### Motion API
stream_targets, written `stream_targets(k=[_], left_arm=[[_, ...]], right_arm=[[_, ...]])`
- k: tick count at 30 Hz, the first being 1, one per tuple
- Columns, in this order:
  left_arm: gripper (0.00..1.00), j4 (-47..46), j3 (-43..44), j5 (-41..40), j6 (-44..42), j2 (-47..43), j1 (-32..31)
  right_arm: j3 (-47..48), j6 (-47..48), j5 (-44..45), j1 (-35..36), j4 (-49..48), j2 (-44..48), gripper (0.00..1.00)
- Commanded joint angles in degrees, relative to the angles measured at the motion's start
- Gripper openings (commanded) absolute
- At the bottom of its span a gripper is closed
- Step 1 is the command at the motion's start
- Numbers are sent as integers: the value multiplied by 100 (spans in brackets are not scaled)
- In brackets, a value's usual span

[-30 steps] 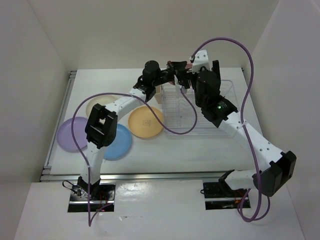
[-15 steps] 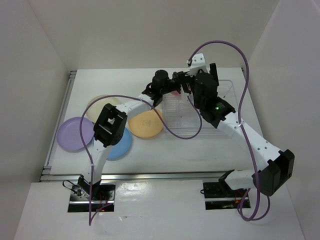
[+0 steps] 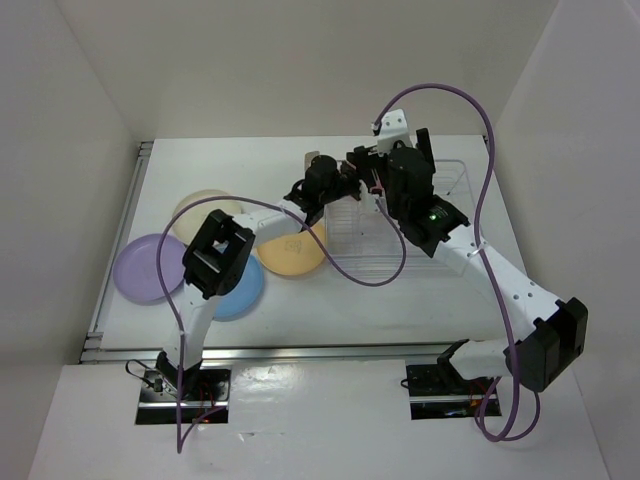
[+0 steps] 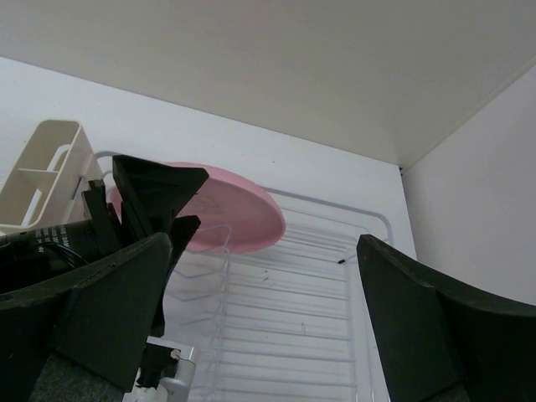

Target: Load the plates into the dish rack

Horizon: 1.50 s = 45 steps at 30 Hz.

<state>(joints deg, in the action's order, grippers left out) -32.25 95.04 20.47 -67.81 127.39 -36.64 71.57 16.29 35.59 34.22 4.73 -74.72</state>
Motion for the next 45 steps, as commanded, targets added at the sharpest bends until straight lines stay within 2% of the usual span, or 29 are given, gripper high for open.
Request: stream_targets(k=[1, 5, 9, 12, 16, 18, 20, 21, 23, 24, 26, 30, 33, 38, 40, 42, 45], left_arm=[[66, -360, -178, -463, 567, -575, -79], [77, -844, -487, -1193, 1434, -1031, -80], [80, 101, -539, -1687, 1797, -1558, -133], [80, 245, -934, -1914, 2121, -1814, -133], [82, 955, -927, -2941, 2965, -1929, -133], [82, 1623, -926, -3075, 3447, -2113, 113], [82, 2027, -1154, -2848, 3852, -2297, 489], [81, 2160, -1216, -2725, 4333, -2481, 648], [79, 2511, -1216, -2304, 4836, -2640, 1235], [78, 2687, -1216, -1928, 5048, -2693, 1413], [77, 2891, -1382, -1688, 5409, -2860, 1712], [77, 3434, -1472, -1292, 5462, -2992, 2186], [75, 3988, -1419, -817, 5402, -3053, 2267], [75, 4270, -1709, -440, 5401, -3159, 2337], [75, 4770, -1490, -62, 5401, -2800, 2512], [70, 5069, -1288, 114, 5349, -2537, 2583], [67, 5167, -1129, 291, 5278, -2263, 2785]], right_arm=[[-12, -74, -105, -3, -148, -16, 100], [-12, -126, -105, -3, -148, -69, 100], [-12, -127, -105, -3, -201, -121, 100], [-12, -127, -44, -55, -201, -122, 100], [-12, 5, 79, -55, -253, -175, 100], [-12, 145, 201, -55, -445, -175, 100], [-12, 452, 439, -55, -631, -122, 100], [-12, 654, 492, -55, -779, -122, 100], [233, 656, 545, -55, -781, -122, 100], [330, 656, 545, -55, -781, -122, 100], [489, 656, 475, -55, -728, -122, 100], [594, 656, 422, -55, -790, -350, 100], [647, 585, 422, -55, -728, -455, 100], [595, 533, 422, -55, -728, -456, 100], [595, 533, 369, -55, -728, -456, 100], [533, 533, 308, -55, -728, -456, 100], [533, 480, 308, -55, -675, -456, 100]])
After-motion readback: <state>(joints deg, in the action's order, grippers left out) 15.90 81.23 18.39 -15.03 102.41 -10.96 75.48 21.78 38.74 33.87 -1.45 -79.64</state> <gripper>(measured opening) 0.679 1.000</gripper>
